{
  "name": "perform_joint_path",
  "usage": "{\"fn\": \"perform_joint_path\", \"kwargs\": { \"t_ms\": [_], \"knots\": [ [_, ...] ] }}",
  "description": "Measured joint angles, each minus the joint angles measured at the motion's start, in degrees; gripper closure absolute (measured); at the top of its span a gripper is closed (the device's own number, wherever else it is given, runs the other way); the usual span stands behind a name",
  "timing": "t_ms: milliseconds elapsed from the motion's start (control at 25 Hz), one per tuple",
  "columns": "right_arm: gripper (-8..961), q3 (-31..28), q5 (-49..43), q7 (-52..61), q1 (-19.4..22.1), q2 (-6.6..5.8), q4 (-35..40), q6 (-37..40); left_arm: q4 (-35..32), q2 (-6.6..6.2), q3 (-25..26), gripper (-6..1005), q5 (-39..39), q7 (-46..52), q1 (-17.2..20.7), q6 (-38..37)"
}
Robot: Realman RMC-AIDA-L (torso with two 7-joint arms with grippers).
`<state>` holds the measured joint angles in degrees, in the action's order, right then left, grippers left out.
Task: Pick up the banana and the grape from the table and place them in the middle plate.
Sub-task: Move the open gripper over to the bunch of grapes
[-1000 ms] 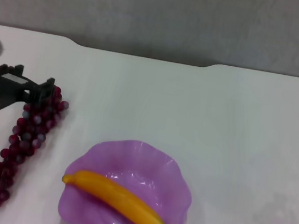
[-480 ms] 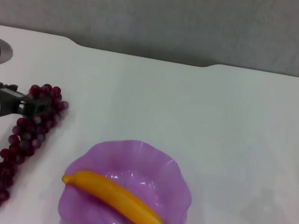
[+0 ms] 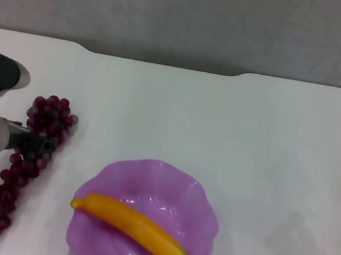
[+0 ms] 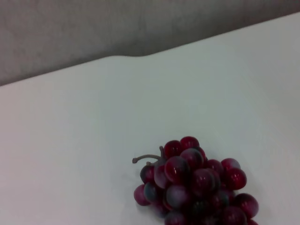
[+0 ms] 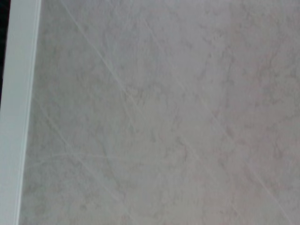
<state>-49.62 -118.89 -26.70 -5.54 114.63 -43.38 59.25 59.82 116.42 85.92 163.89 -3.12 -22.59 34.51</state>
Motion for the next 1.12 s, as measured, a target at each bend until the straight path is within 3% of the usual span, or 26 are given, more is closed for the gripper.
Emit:
{"fn": "perform_joint_path", "kwargs": {
  "t_ms": [360,1120],
  "knots": [
    [954,-0.01,-0.99,-0.02,0.12,-0.03,-0.68,-0.04,-7.26,-0.04,0.2,258,-0.07,-0.05,-3.53,-2.16],
    [953,-0.04,-1.45,-0.02,0.0,-0.02,-0.94,-0.1,-9.24,-0.05,-0.4,282,-0.95,-0.44,-4.9,-1.63]
  ]
}}
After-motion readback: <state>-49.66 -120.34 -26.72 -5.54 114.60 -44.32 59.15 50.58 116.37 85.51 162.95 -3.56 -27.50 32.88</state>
